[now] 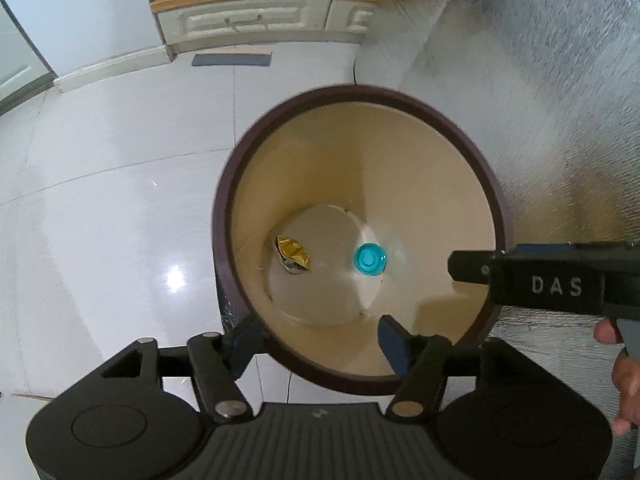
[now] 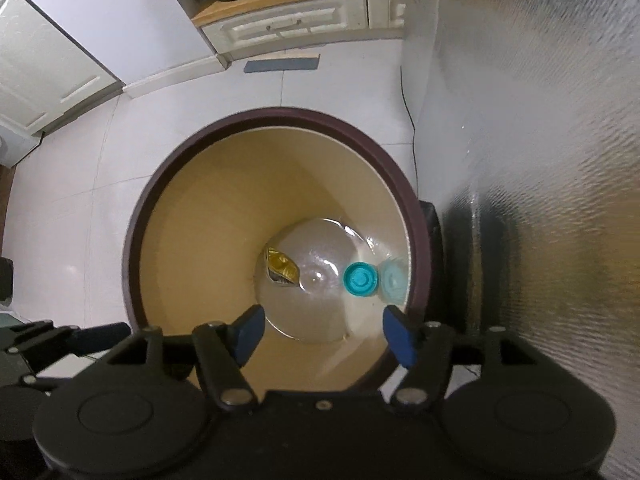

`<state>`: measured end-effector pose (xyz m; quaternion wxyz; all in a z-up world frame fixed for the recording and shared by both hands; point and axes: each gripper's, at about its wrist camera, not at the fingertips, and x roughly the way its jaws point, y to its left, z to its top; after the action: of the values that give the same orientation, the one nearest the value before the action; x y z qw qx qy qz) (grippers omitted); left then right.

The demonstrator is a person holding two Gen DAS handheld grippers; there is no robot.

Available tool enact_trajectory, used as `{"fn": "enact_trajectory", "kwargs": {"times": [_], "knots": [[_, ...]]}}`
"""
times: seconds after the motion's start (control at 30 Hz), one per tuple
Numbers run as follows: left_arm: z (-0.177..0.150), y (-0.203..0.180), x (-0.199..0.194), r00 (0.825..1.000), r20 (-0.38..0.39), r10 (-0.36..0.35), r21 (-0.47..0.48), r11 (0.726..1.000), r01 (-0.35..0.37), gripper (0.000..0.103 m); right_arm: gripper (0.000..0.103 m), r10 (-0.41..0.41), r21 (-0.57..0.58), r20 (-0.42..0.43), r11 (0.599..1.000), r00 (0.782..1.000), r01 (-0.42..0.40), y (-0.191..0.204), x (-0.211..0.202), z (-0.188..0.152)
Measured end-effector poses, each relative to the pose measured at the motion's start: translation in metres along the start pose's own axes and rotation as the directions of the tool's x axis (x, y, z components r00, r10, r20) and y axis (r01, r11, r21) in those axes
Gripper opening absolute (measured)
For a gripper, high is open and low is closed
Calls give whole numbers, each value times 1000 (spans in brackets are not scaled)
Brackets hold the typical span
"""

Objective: Collect trash
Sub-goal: 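Open both tools to drop the foil and cap into the wastebasket, then lift both open tools out of the wastebasket back toward the table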

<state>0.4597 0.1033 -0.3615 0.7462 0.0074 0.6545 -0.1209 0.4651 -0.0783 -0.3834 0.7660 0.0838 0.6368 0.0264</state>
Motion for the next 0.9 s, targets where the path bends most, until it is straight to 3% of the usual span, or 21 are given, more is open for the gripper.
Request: {"fn": "enact_trajectory", "kwargs": {"times": [0.17, 0.33, 0.6, 0.9], "knots": [[1, -1, -29, 1000, 29, 13, 3, 1000, -13, 85, 70, -5, -6, 24, 1000, 1000, 5, -1, -24, -8], [-5, 1, -52, 999, 36, 32, -25, 999, -31, 100, 80, -16, -27, 43, 1000, 999, 17, 1, -48, -17], [-19, 8, -87, 994, 60, 93, -67, 994, -89, 103, 103, -33, -63, 102, 997, 994, 39, 4, -89, -32], [-43, 8, -135, 980, 149, 135, -96, 988, -122, 103, 103, -65, -94, 182, 992, 981, 83, 7, -139, -51]]}}
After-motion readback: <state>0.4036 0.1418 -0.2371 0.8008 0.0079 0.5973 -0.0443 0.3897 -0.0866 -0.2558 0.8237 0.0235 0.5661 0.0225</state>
